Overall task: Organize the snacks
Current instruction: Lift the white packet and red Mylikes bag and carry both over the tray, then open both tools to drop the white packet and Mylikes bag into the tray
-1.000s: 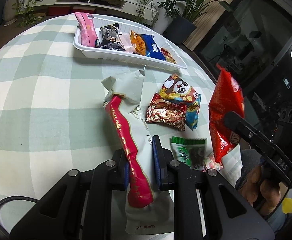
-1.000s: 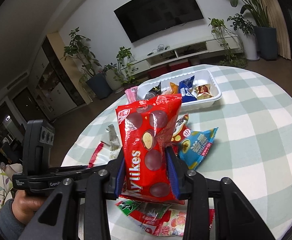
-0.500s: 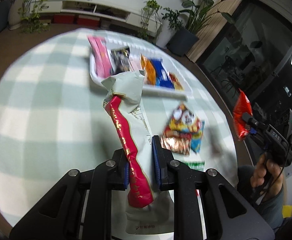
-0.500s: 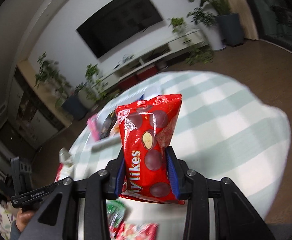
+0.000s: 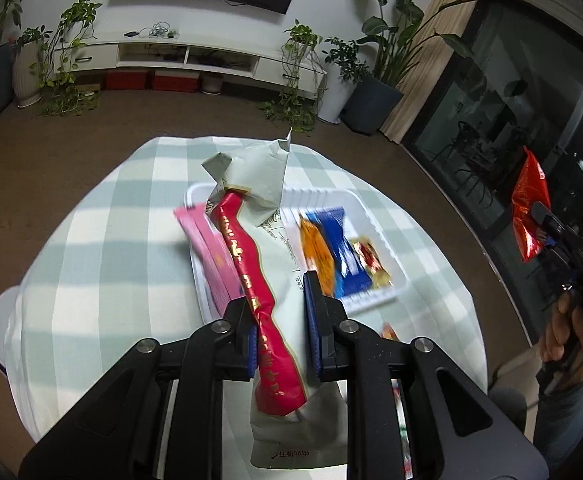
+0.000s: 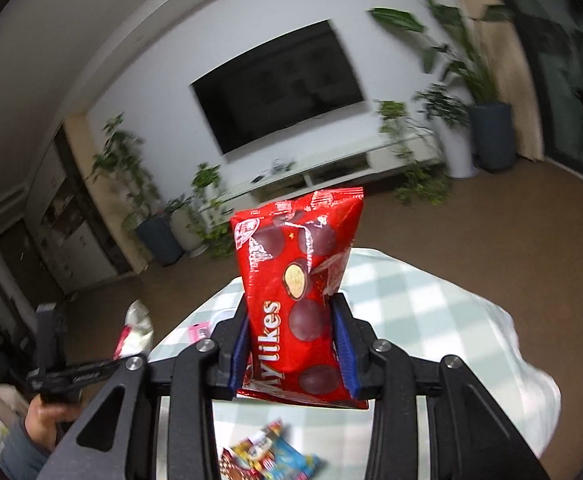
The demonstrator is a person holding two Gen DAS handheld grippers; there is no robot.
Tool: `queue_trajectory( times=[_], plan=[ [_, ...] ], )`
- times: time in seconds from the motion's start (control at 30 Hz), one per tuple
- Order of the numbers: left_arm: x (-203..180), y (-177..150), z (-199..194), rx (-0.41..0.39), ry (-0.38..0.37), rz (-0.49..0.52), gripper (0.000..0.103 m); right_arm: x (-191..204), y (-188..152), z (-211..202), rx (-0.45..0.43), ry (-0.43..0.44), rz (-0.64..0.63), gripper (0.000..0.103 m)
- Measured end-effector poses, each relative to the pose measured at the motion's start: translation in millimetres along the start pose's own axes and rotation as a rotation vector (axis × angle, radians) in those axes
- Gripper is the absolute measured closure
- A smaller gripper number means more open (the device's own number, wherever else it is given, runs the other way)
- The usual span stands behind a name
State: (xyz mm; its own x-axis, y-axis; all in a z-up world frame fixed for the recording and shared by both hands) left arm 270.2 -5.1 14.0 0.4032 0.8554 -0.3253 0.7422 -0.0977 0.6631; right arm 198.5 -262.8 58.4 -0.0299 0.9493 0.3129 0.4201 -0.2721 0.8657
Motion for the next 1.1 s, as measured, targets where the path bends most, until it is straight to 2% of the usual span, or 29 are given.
queue_trajectory(
  times=[0.23,0.37,0.5,0.63,0.87,1.1],
  plan=[
    [36.7,29.4,48.3,0.038,0.060,-0.042,0.086,22.8,-12.0,72.4,0.125,0.027,-0.075,0.063],
    [49.9,27.6,80.1,0.088,0.073,-0.046,0.086,13.9,-26.2,107.5,0.190,0.009,-0.081,0.063],
    [46.5,22.3,106.3,0.123,0.068,-0.028,0.086,-3.6,-39.0,136.6,0.255,-0.016,-0.067,0.063],
    [36.9,19.2,124.7,0.153,0.057,0.000,0.086,-19.3,-52.2,150.9,0.302,-0.039,-0.061,0.063],
    [28.5,11.3,151.0,0.199,0.053,0.009,0.086,-21.9,-64.8,173.7,0.376,-0.044,-0.055,0.063],
    [22.7,15.3,166.2,0.209,0.043,0.026,0.086,-25.2,-79.7,193.1,0.440,-0.067,-0.053,0.063]
  ],
)
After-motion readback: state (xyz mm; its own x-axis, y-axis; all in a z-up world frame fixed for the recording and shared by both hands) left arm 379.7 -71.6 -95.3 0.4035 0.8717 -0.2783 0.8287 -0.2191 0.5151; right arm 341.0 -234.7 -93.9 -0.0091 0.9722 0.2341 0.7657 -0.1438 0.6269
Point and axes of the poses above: each gripper's, at about its wrist camera, not at the fingertips, and z roughly the way its jaws point, x to its left, y to its top, the point moved 7 cm from there along z, roughly the way its jaws point
